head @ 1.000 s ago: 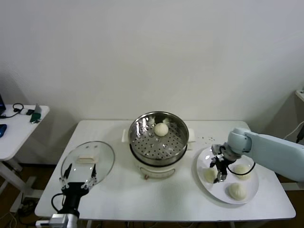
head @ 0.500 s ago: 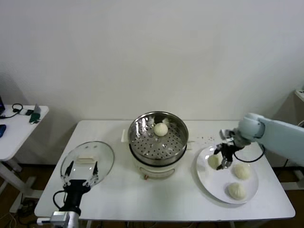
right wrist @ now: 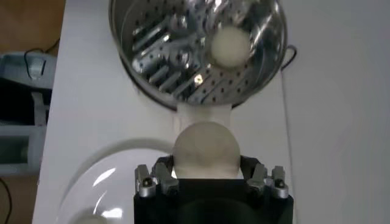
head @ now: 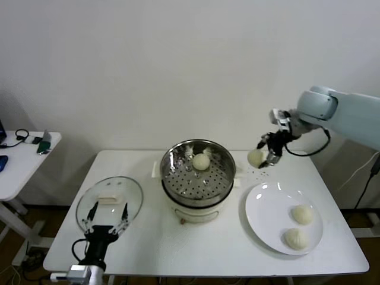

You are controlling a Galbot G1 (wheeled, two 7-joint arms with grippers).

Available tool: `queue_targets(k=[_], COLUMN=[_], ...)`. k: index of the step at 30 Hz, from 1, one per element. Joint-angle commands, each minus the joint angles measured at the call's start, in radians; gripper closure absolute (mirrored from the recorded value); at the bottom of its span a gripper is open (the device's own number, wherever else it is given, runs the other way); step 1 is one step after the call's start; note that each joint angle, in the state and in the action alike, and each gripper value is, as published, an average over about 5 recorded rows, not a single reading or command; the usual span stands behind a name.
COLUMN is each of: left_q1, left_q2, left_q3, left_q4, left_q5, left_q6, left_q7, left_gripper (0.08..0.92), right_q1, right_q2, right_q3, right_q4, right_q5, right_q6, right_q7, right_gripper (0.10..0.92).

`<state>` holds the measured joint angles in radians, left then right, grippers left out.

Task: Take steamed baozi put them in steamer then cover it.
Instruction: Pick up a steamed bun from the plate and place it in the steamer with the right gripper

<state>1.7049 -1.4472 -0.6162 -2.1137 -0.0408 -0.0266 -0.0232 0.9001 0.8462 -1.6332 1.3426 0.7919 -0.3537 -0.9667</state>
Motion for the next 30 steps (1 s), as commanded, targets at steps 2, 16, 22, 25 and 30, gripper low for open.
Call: queue_targets(k=[2,16,22,25,30], left_q1=[-0.008,0.0,-0.006,-0.008,-0.011], left_q2=[0.001,0.018,0.025,0.029,0.034], left_q3=[0.008,0.006,0.004,0.002,-0.001], left_q4=[-0.012,-0.005,-0.004,-0.004,-0.001], left_q5=[0.004,0.002,0.0,-0.001,-0.002], left_q6=[0.004,-0.011,-0.011,-0.009,-0.006], left_q7=[0.0,-0.013,-0.015,-0.014,-0.012], left_gripper=[0.177,0.177,0.177,0.177,0.177], right_q1=[0.006,-0.194,-0.262,-0.287,-0.313], right_q2=[0.312,0.559,0.596,0.605,0.611], right_q3=[0.004,0.018,0.013,0.014,0.017], right_q4=[-0.078,-0.226,-0.286,-0.32,-0.353], right_q5=[0.17,0.106,0.057,0.035,0.003], right_q6=[-0.065,-0.07,-0.06,-0.054,-0.048], right_q7=[0.063,0.076,0.071,0.071,0.068], right_gripper=[0.321,0.321,0.321,0.321,0.319])
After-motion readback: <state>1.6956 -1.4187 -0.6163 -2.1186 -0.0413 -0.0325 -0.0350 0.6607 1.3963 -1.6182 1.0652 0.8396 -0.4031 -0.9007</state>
